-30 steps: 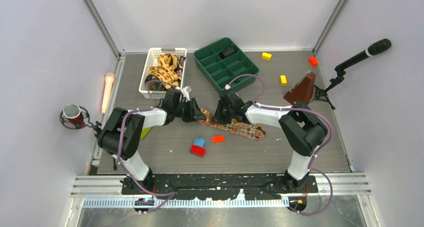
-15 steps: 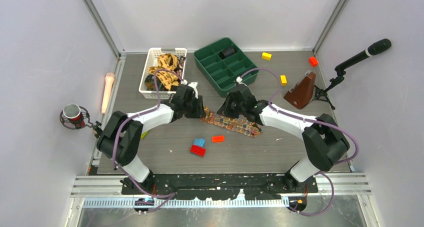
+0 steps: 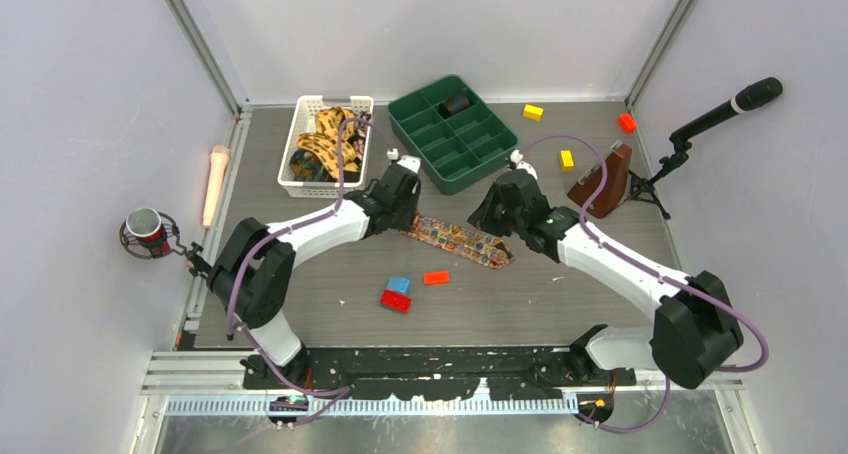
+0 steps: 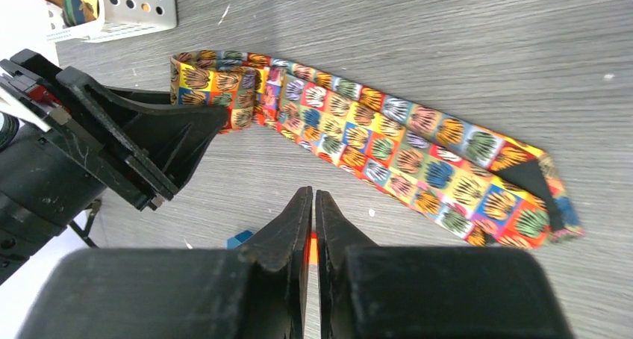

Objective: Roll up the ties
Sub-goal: Roll the tie at the center of the board.

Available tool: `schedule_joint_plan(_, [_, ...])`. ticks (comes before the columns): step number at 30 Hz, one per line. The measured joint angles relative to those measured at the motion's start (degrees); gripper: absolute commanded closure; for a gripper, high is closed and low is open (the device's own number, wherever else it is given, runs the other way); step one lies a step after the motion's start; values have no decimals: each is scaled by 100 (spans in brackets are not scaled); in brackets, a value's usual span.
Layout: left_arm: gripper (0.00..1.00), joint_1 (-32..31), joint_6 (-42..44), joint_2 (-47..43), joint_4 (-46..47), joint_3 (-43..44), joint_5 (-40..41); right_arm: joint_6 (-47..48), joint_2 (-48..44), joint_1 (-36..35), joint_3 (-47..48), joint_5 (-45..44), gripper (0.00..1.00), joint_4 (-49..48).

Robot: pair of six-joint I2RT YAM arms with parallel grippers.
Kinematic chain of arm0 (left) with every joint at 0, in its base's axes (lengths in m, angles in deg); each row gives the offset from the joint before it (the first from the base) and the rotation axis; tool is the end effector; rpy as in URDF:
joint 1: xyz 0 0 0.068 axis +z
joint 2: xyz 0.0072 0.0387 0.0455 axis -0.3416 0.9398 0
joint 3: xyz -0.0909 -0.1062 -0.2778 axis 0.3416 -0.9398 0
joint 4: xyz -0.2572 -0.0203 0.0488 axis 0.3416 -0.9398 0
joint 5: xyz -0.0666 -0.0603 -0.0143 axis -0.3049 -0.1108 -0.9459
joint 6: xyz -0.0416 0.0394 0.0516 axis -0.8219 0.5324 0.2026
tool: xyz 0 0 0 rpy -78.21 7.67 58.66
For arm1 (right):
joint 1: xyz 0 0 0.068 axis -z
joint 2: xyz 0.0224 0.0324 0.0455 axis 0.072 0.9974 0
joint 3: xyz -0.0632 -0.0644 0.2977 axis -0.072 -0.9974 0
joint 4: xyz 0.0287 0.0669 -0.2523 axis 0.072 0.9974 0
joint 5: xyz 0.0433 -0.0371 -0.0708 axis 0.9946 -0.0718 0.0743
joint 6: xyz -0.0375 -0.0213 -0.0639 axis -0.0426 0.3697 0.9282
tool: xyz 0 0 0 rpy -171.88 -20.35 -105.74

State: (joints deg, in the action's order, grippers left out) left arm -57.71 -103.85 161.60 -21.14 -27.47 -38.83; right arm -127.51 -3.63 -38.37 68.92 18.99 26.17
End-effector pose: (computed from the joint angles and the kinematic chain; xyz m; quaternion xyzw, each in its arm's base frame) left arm 0.3061 -0.2189 0.2237 0.0977 0.9272 -0.0810 0.3525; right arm 0.2483 0.1657 0.2654 0.1084 0.8972 0.2632 0.3375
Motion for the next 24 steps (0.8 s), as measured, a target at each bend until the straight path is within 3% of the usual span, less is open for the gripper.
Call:
schedule_joint_plan(18, [61,-988,1080,992,-658,798,2096,385,-758,181,-245,-417,86,715])
schedule_joint_plan(24, [54,-1137,1123,1327,-789,1067,2516,337,-1102,278,-490,-485,86,793])
